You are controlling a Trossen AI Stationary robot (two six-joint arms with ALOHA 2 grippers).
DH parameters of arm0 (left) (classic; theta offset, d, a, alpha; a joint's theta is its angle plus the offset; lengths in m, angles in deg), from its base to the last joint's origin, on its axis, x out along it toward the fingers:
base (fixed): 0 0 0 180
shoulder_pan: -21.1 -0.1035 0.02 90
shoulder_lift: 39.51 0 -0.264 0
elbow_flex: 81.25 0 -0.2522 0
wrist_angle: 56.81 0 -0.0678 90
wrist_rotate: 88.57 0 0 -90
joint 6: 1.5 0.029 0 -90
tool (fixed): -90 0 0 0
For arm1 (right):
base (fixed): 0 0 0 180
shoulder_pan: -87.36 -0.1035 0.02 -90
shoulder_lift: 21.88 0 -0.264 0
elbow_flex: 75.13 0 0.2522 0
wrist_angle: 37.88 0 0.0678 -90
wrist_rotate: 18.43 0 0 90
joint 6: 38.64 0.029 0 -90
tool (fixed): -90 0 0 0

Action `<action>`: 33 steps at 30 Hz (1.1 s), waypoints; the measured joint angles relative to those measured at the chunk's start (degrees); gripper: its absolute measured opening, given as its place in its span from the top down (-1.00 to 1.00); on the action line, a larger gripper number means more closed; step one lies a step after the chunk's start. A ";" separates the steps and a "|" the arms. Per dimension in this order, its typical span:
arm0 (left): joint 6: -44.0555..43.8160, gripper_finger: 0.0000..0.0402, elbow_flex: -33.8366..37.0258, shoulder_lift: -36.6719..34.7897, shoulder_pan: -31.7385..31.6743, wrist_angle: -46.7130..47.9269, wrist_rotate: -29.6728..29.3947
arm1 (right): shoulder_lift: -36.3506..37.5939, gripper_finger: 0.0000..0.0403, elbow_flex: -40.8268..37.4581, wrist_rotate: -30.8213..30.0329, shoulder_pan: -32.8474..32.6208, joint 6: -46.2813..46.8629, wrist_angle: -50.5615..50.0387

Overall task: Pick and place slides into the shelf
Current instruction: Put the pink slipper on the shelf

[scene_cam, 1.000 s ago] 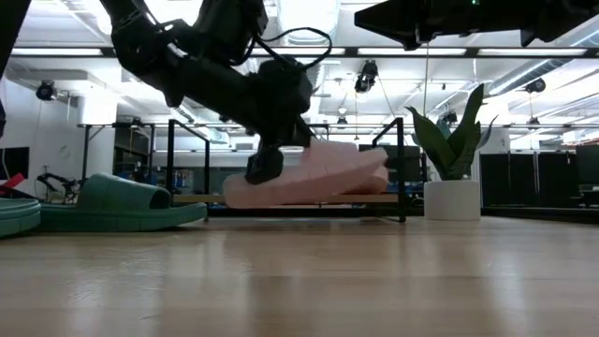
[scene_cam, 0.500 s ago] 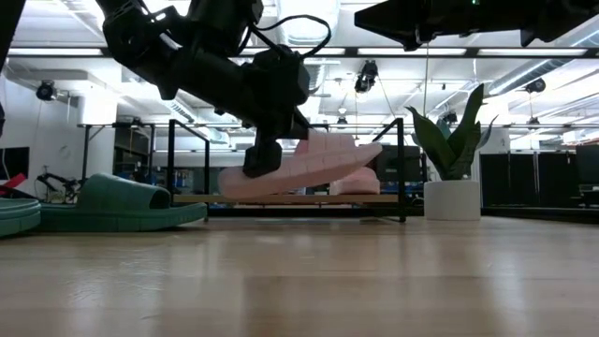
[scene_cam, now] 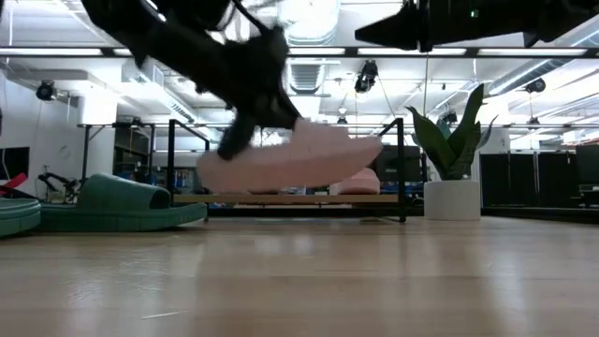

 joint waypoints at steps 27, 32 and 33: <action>1.51 0.99 6.25 -13.79 0.40 5.94 13.49 | -6.42 0.10 15.65 3.07 -1.18 -12.87 -31.53; 1.82 0.99 6.28 -14.34 0.44 6.32 13.22 | -8.79 0.15 20.64 4.58 -1.19 -7.65 -41.24; 1.89 0.99 6.22 -14.48 0.44 6.11 13.17 | -9.32 0.16 21.48 5.60 -1.29 -7.09 -43.22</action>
